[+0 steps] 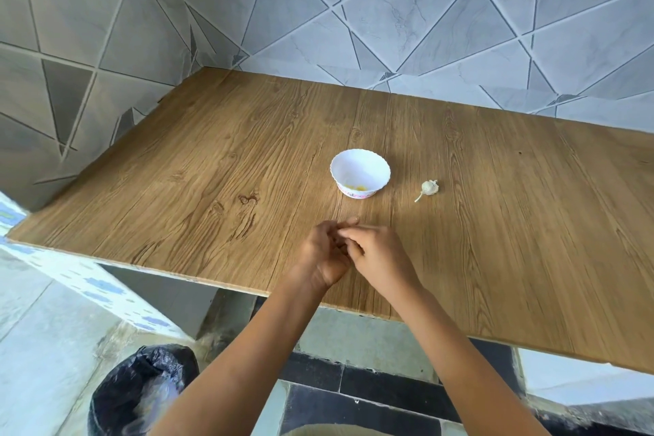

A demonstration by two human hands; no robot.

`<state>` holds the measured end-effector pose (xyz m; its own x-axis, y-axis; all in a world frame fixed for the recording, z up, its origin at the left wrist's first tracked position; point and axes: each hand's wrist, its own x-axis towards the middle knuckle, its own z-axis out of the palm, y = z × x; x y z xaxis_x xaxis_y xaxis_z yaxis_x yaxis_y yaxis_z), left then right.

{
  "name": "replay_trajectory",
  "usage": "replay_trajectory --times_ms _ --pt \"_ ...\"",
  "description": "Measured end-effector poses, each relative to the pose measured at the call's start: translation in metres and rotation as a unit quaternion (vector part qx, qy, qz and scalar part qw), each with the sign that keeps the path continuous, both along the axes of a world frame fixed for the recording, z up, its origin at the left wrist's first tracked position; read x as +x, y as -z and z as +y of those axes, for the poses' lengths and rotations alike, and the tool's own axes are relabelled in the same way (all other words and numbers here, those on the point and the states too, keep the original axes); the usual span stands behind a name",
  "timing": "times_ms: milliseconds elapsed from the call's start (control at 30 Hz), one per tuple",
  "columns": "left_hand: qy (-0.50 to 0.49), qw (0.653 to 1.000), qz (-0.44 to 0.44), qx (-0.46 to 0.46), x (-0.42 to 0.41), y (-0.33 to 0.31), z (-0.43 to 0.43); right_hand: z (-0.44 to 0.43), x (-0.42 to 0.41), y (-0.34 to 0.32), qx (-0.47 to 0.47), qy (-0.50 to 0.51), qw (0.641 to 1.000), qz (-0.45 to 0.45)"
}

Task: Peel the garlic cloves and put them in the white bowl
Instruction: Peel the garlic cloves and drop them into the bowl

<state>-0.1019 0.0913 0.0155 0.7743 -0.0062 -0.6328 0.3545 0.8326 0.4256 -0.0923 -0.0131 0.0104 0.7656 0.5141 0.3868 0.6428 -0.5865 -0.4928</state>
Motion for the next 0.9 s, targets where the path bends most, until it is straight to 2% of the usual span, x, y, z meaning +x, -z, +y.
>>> replay_trajectory --times_ms 67,167,333,433,567,767,900 --pt "-0.009 1.0 0.001 -0.005 0.0 0.001 0.002 0.003 -0.002 -0.001 -0.027 0.01 1.0 -0.013" --pt "-0.014 1.0 -0.012 0.0 -0.003 -0.001 0.003 0.007 -0.004 -0.003 -0.014 0.038 0.998 -0.052" --pt "-0.014 0.999 -0.033 0.013 -0.007 -0.007 0.003 0.006 -0.003 0.0 -0.027 0.067 0.997 -0.041" --pt "-0.025 0.999 -0.029 -0.005 -0.008 -0.007 0.005 0.006 -0.003 -0.001 -0.046 0.042 0.998 -0.029" --pt "-0.032 0.999 -0.017 -0.013 -0.006 -0.006 0.008 0.004 -0.007 -0.003 -0.036 0.017 0.998 -0.057" --pt "-0.008 1.0 -0.025 -0.013 -0.008 -0.004 0.016 -0.027 -0.01 0.002 0.042 0.064 0.997 -0.011" --pt "-0.03 0.999 -0.022 -0.023 -0.011 0.003 0.034 -0.059 -0.01 0.013 -0.005 0.094 0.995 0.039"
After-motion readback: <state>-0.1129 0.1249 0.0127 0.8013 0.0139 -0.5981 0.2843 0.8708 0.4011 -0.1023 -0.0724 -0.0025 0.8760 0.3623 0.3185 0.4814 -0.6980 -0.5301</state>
